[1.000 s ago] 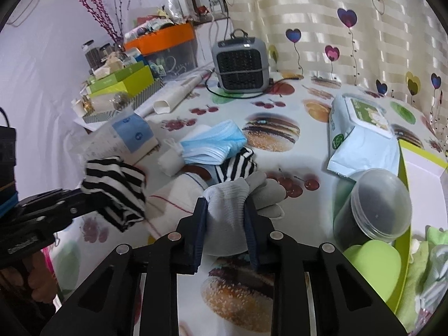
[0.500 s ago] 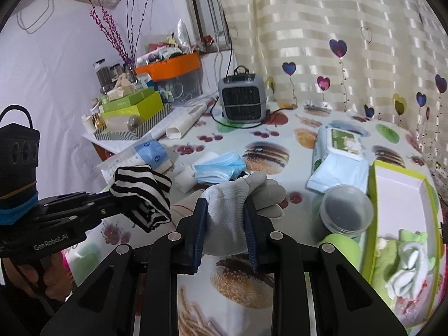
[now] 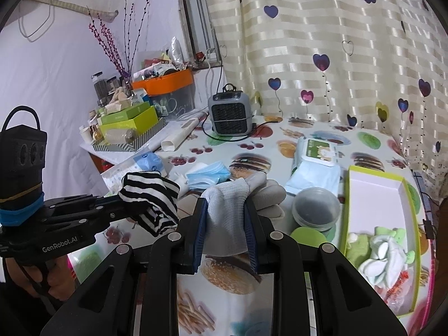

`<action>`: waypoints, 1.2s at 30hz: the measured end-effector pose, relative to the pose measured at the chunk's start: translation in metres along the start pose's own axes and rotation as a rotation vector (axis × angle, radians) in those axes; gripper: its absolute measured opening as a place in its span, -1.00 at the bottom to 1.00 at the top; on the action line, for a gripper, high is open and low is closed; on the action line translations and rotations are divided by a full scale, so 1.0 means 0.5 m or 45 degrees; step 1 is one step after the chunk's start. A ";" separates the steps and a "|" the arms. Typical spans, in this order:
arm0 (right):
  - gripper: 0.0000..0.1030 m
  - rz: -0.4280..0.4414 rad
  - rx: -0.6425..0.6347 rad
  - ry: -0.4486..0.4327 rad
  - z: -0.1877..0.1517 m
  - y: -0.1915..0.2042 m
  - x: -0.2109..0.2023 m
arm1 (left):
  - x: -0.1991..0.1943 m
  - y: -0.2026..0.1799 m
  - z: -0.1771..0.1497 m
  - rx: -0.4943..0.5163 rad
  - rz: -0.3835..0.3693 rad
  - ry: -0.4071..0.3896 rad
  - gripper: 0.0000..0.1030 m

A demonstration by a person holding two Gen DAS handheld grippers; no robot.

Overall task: Organize soft objects
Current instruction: 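Carry the striped sock and grey glove over the white box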

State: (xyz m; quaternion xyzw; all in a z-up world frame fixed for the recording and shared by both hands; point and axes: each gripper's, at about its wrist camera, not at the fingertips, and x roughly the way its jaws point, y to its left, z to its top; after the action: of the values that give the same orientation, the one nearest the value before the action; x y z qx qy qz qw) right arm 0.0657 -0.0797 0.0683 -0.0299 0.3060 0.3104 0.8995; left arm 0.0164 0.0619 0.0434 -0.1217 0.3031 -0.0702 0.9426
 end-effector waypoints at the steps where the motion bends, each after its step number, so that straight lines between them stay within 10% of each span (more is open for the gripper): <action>1: -0.48 -0.003 0.002 -0.006 0.000 -0.003 -0.006 | 0.001 -0.005 0.001 0.006 -0.004 0.001 -0.80; 36: -0.48 -0.307 0.238 -0.131 -0.027 -0.239 -0.142 | 0.137 -0.214 0.068 0.188 -0.205 0.056 -0.80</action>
State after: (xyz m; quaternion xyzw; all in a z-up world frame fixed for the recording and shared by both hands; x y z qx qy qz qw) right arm 0.0836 -0.2177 0.0812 0.0335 0.2811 0.1717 0.9436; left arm 0.0853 -0.0485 0.0612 -0.0744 0.3068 -0.1705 0.9334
